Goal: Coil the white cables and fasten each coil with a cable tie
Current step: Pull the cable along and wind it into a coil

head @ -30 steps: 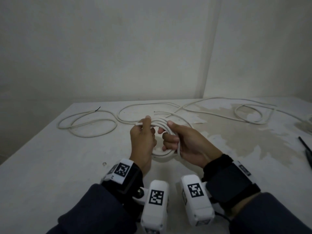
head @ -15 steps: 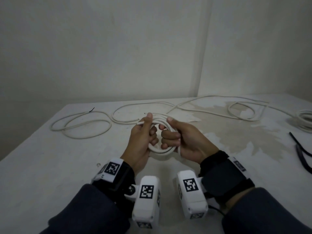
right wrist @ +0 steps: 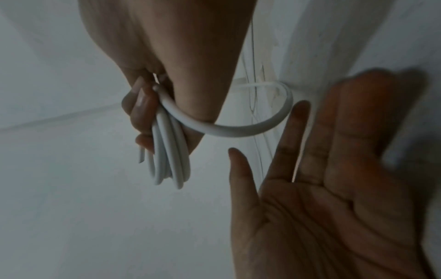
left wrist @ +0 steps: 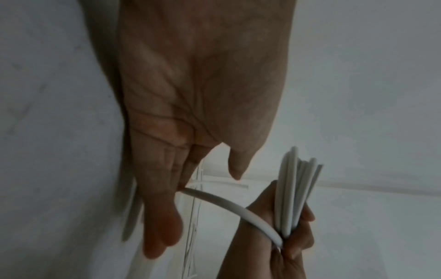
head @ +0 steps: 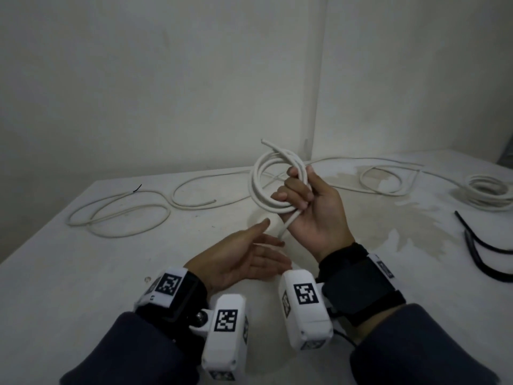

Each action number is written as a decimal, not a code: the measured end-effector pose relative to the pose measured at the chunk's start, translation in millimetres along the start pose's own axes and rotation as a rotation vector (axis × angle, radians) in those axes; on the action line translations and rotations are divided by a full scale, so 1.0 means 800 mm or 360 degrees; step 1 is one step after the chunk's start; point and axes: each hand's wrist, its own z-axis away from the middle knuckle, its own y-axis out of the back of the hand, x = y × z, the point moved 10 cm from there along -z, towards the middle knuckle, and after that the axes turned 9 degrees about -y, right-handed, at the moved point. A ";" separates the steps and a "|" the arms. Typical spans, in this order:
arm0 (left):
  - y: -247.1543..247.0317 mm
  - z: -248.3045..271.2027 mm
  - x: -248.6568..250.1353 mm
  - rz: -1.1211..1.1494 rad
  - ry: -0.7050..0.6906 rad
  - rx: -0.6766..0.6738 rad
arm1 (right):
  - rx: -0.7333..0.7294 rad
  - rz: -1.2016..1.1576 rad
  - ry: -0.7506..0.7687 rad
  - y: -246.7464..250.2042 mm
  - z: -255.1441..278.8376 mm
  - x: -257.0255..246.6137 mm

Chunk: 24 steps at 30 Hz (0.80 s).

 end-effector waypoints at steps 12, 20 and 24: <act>0.056 -0.012 0.032 0.1103 -0.0565 0.0505 | 0.0034 0.0066 -0.0139 0.011 -0.005 0.017; 0.087 0.018 0.065 0.0598 -0.1053 0.0902 | 0.0509 0.0211 -0.0047 0.047 0.000 0.014; 0.085 0.024 0.070 0.0399 -0.1087 0.0966 | 0.0630 0.0304 -0.0070 0.059 0.003 0.014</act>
